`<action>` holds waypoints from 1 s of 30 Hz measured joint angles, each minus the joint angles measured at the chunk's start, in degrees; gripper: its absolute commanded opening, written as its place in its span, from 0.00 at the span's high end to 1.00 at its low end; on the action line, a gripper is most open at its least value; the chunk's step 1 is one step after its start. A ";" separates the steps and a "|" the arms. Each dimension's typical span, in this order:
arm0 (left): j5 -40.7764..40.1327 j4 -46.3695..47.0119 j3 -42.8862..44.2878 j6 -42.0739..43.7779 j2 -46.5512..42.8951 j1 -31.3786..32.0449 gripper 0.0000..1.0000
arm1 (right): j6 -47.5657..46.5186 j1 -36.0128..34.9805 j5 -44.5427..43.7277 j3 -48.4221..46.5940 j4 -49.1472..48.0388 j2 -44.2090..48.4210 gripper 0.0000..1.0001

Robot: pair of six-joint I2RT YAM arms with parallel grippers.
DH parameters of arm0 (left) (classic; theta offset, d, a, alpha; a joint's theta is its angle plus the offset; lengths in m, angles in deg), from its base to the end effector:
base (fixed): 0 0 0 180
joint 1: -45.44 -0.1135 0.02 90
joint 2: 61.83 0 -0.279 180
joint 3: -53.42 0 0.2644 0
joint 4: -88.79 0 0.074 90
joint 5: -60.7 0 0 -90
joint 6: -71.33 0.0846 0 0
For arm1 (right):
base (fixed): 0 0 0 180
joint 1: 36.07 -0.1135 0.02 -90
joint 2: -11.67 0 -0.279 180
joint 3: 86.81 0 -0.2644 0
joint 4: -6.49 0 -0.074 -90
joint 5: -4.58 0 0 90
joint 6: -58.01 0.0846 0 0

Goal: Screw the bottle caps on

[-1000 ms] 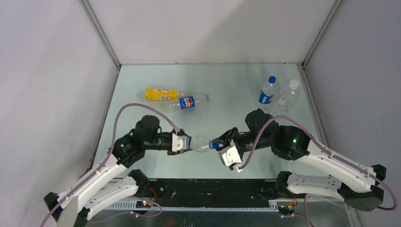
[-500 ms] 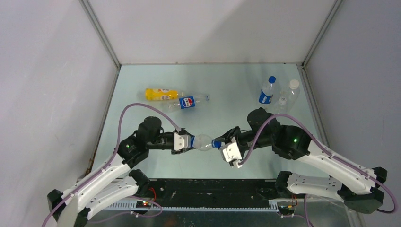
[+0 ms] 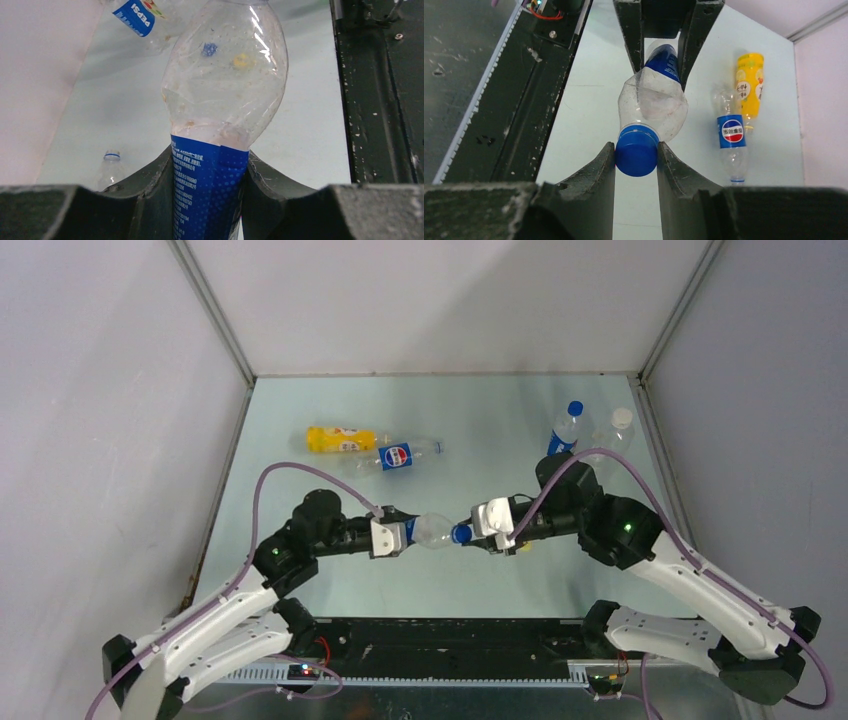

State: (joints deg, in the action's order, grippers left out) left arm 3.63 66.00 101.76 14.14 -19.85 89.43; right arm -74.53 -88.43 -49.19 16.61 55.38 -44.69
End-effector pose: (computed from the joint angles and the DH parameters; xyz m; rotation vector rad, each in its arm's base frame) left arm 0.1224 -0.1820 0.2884 1.4444 1.1755 -0.6673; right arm 0.1060 0.2193 0.3689 -1.7464 1.0732 0.7580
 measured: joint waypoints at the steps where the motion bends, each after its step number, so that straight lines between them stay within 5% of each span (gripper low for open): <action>1: -0.66 0.35 0.00 -0.02 0.02 0.24 1.00 | 1.38 0.26 -0.04 0.00 -0.35 -0.02 1.00; 16: -10.12 11.10 -5.44 -9.92 1.36 2.91 1.00 | 19.98 3.02 -4.96 5.86 -10.64 1.92 1.00; 30: -8.09 14.82 -5.44 -17.90 1.57 3.89 1.00 | 16.50 7.32 3.04 5.99 -13.14 4.70 1.00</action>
State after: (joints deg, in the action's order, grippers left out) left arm -4.46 80.82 96.32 -3.76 -18.28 93.32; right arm -58.03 -81.11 -46.15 22.60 42.24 -39.99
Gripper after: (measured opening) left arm 0.445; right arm 0.327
